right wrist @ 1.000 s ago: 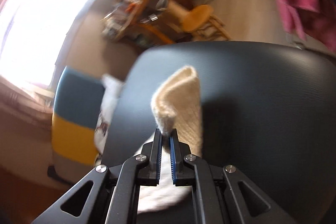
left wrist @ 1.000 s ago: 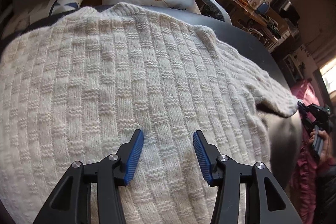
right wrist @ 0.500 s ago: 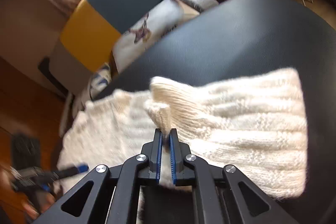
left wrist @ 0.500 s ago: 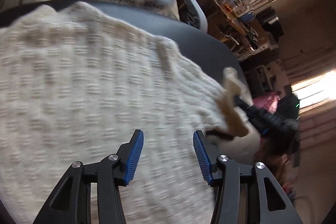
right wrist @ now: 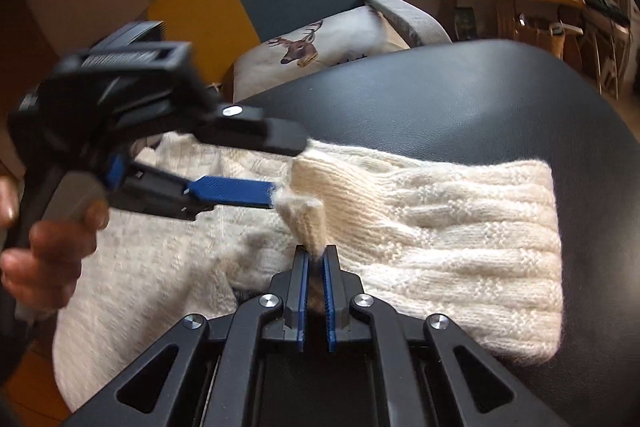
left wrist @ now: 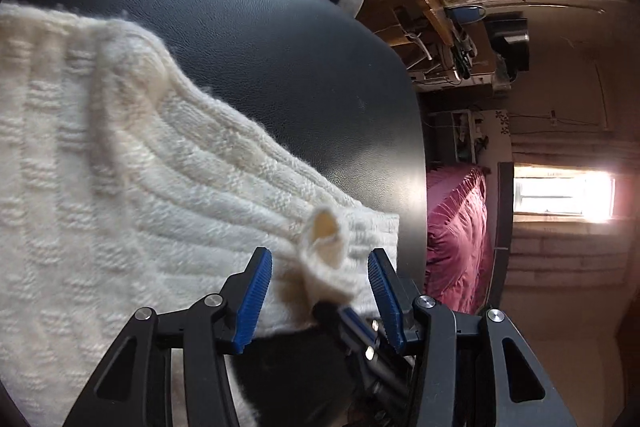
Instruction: Fold clothes
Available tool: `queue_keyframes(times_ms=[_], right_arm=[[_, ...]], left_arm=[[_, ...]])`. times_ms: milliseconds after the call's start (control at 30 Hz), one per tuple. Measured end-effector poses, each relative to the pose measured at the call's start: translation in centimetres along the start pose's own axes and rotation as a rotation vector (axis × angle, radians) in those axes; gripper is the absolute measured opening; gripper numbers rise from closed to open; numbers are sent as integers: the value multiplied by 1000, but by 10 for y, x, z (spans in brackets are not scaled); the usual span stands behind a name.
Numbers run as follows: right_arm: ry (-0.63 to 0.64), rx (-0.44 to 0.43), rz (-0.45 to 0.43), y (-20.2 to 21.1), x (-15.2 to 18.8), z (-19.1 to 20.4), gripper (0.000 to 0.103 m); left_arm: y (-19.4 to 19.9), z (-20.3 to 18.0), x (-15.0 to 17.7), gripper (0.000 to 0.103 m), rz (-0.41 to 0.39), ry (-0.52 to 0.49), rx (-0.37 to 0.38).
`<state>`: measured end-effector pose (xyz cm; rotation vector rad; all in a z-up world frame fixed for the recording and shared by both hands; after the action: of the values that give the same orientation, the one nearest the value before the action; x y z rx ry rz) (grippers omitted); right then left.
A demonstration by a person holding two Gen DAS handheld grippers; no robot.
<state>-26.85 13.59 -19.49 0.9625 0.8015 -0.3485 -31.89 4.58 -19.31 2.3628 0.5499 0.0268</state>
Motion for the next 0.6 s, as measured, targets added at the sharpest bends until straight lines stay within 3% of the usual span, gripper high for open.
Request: queue_keyframes(times_ms=[500,567,600], right_arm=[[181,29,-9,13,11,16,9],[182,18,-4,18,13,16,15],[150,-15,5,21,15,16,24]], left_arm=[[-27,-1,17,49,163,-55,-27],[-29,-1,19,49,180,-58,-32],[-29,0,19,49,179,-63,-42]])
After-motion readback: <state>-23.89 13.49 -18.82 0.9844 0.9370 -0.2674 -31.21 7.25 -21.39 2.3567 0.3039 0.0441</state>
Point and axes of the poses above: each gripper's, at about its wrist camera, not at the fingertips, and y roughly against the way its jaws point, z to its left, x to its underside, the point moved 9 cm from there along -y, roughly the way its jaws point, and after that the axes turned 13 degrees about -z, right-handed, at the moved point
